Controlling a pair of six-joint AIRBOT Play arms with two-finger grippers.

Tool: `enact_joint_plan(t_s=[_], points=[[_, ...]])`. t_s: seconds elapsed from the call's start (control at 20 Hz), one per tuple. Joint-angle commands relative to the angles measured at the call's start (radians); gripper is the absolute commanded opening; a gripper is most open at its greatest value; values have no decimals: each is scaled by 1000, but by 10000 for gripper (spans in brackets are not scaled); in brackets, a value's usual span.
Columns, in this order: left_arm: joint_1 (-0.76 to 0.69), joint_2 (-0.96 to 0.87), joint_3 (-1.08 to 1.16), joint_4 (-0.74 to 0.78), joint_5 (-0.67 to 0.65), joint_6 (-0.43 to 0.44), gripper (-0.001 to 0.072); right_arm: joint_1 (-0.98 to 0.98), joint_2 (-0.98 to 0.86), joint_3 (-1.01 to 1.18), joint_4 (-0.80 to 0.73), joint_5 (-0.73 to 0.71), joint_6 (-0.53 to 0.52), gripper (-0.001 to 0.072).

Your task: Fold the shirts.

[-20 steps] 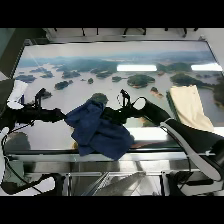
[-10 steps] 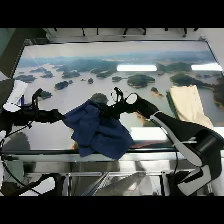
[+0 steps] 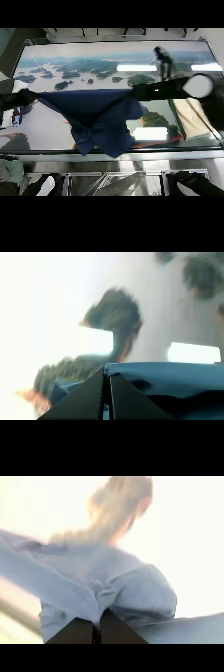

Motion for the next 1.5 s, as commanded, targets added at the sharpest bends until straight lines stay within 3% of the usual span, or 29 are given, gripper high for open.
enact_joint_plan(t_s=[0.0, 0.2, 0.35, 0.5, 0.65, 0.8, 0.9, 1.05, 1.1, 1.25, 1.45], points=[[-16, 124, 238, -10, -5, -85, 10, -42, 187, 79, -118, 71, -4, 20], [-76, 138, 682, 97, -100, -166, 10, -45, 200, 406, -259, 317, -63, 20], [-145, 73, 1064, 224, -309, -222, 10, -45, 166, 678, -304, 358, -68, 20], [-178, 14, 1303, 359, -433, -243, 10, -45, 131, 840, -295, 383, -76, 20], [-207, -18, 1352, 510, -470, -248, 10, -45, 131, 834, -432, 526, -275, 20], [-349, -10, 1196, 540, -454, -199, 9, -45, 113, 799, -520, 618, -315, 20], [-445, 49, 950, 643, -398, -180, 10, -45, 88, 762, -506, 565, -321, 20], [-552, 99, 554, 848, -182, -180, 10, -45, -5, 654, -496, 414, -321, 19], [-559, 71, 464, 882, -141, -177, 10, -45, -57, 619, -495, 353, -320, 19], [-503, -95, 312, 912, -66, -57, 10, -45, -298, 570, -426, 237, -318, 19], [-397, -384, 235, 733, 133, -3, 10, -46, -642, 571, -379, 92, -318, 19]])
